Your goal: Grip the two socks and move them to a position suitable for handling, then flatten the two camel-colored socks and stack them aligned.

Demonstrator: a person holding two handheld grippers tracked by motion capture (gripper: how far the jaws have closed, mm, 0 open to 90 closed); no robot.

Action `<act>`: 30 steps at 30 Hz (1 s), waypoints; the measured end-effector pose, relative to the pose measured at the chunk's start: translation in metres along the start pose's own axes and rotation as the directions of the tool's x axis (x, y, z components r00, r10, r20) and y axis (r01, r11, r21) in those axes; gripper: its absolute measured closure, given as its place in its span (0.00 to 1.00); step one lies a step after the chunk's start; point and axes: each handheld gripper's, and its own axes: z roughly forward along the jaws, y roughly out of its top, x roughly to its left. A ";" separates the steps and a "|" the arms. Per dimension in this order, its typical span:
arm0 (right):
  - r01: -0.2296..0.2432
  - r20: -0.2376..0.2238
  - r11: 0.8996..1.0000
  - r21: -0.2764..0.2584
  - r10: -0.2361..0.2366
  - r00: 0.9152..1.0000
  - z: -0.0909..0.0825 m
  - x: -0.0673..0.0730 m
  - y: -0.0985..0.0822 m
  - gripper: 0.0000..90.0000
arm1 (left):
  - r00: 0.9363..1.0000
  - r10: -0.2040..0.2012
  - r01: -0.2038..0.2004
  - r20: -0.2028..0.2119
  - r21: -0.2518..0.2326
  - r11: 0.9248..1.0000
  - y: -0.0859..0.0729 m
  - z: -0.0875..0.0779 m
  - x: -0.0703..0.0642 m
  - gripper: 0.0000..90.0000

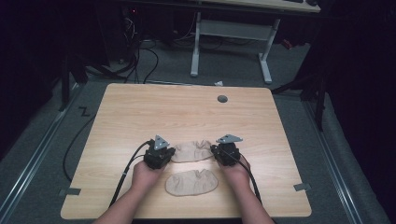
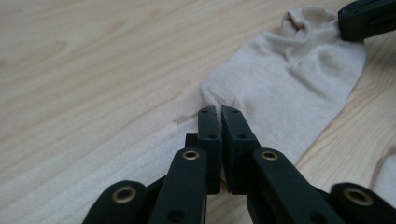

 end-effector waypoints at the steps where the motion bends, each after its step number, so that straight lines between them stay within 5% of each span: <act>1: 0.004 0.004 1.000 -0.008 -0.004 1.000 -0.002 0.001 0.001 0.95 | 1.000 -0.002 0.002 0.002 -0.009 1.000 0.001 -0.002 0.000 0.97; 11: 0.022 0.013 0.998 -0.051 -0.021 1.000 -0.014 0.005 0.002 0.95 | 0.999 0.049 -0.048 0.007 -0.036 0.998 0.007 -0.008 -0.005 0.97; 22: 0.040 0.019 0.996 -0.079 -0.039 0.999 -0.027 0.004 0.007 0.95 | 0.999 0.026 -0.024 0.029 -0.088 0.996 0.014 -0.021 -0.004 0.97; 30: 0.041 0.008 0.993 -0.107 -0.040 0.999 -0.050 0.008 0.000 0.95 | 0.996 0.070 -0.066 0.049 -0.074 0.995 0.013 -0.035 -0.014 0.97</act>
